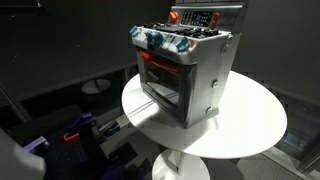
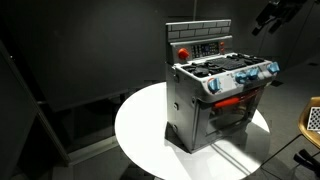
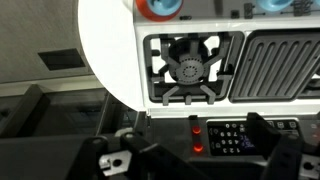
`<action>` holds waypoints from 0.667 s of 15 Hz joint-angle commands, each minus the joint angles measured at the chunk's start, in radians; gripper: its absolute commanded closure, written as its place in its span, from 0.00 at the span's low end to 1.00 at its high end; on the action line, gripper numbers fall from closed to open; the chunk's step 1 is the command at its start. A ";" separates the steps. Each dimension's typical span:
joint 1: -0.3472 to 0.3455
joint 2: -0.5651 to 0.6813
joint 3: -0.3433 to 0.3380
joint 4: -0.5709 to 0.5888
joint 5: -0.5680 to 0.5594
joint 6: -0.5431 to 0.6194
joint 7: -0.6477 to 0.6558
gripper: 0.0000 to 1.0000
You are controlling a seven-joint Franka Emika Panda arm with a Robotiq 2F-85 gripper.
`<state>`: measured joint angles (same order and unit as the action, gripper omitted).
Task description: Press the top orange button on the microwave controlling panel of the stove
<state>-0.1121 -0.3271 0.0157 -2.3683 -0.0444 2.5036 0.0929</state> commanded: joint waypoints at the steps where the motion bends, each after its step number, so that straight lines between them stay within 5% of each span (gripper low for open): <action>1: -0.021 0.129 -0.011 0.106 -0.055 0.045 0.043 0.00; 10: 0.010 0.342 -0.040 0.294 -0.054 0.058 0.055 0.00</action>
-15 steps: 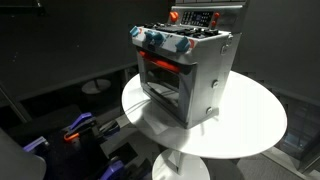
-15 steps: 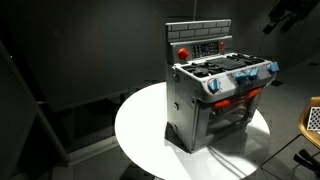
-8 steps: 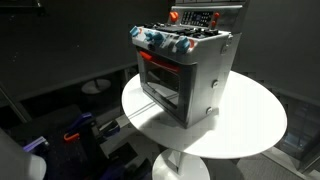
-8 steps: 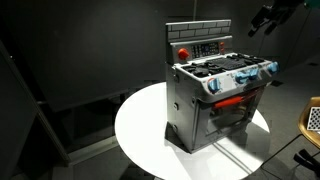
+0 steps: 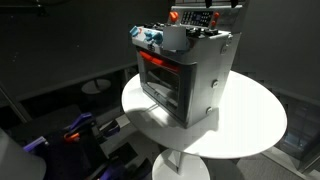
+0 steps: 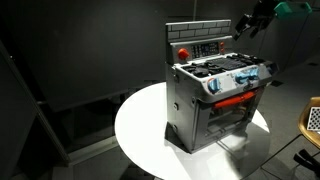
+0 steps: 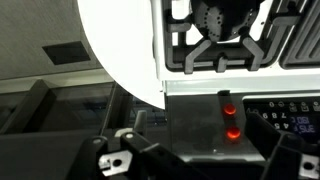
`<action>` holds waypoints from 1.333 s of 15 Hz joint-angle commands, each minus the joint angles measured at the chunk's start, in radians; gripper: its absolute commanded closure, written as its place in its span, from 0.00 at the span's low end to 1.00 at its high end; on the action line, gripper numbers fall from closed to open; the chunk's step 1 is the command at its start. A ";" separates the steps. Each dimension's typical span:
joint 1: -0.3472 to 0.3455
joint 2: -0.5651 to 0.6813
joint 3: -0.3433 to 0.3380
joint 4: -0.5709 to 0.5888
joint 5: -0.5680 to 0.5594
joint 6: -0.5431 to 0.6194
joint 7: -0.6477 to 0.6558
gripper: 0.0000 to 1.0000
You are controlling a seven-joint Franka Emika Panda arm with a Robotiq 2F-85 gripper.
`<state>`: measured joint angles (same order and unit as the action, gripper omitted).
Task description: Press the top orange button on the microwave controlling panel of the stove
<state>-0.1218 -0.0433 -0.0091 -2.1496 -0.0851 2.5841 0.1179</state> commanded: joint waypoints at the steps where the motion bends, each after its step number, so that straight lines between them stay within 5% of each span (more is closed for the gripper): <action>1: 0.023 0.074 -0.017 0.090 -0.014 -0.029 0.034 0.00; 20: 0.057 0.213 -0.040 0.228 0.015 -0.073 0.027 0.00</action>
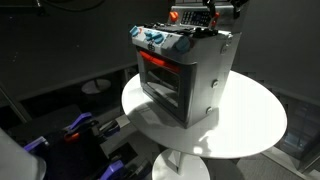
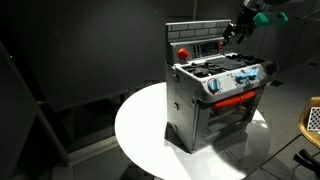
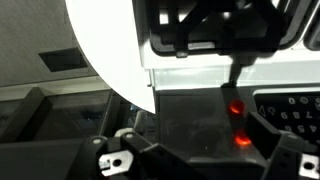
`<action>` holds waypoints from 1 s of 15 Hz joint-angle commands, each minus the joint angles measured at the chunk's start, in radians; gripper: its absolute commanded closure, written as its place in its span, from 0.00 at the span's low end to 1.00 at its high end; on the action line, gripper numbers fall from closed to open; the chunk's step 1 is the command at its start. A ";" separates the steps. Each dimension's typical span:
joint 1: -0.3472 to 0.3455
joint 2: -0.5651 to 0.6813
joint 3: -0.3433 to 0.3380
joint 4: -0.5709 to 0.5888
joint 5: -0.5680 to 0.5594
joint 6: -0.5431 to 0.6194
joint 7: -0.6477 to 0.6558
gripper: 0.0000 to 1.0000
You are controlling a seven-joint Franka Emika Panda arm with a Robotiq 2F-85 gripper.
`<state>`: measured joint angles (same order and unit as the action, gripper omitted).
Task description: Press the top orange button on the microwave controlling panel of the stove
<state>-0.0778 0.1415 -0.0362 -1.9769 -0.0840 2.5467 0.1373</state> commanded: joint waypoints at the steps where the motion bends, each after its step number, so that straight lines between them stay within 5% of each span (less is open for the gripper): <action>1: 0.013 0.033 -0.013 0.062 0.014 -0.038 0.008 0.00; 9: 0.011 0.012 -0.009 0.061 0.041 -0.102 -0.004 0.00; 15: 0.011 -0.080 0.007 0.010 0.179 -0.286 -0.052 0.00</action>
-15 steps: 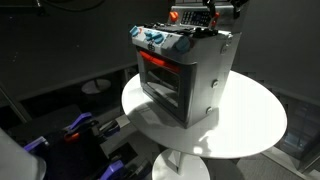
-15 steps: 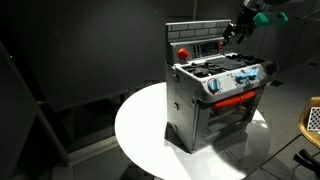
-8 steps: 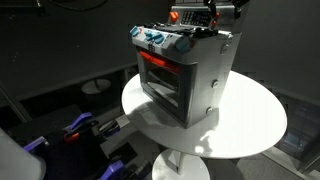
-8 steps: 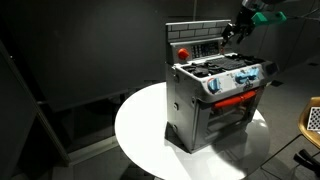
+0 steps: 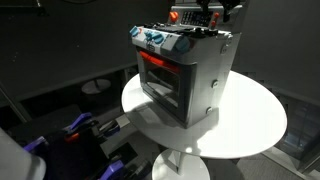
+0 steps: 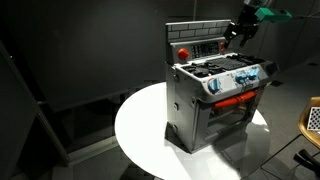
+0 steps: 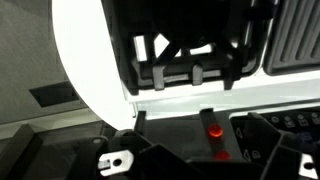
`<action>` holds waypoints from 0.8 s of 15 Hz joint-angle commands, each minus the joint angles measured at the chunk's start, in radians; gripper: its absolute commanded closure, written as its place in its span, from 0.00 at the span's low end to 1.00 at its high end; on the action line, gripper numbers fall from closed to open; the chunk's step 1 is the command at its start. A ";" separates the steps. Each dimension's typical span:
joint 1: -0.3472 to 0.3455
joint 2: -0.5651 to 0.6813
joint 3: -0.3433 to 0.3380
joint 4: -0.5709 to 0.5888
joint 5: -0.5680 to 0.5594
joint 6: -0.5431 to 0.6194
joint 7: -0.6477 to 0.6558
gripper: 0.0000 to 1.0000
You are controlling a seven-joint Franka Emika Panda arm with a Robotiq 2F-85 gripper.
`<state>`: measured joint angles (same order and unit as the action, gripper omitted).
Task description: Press the top orange button on the microwave controlling panel of the stove
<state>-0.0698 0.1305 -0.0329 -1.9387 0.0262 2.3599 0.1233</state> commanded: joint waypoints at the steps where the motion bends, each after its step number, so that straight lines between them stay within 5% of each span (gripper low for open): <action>1: 0.006 -0.090 0.004 -0.034 0.082 -0.145 -0.036 0.00; 12: 0.030 -0.379 0.013 -0.153 0.054 -0.611 0.006 0.00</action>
<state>-0.0467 -0.1466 -0.0260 -2.0257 0.1022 1.7993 0.1138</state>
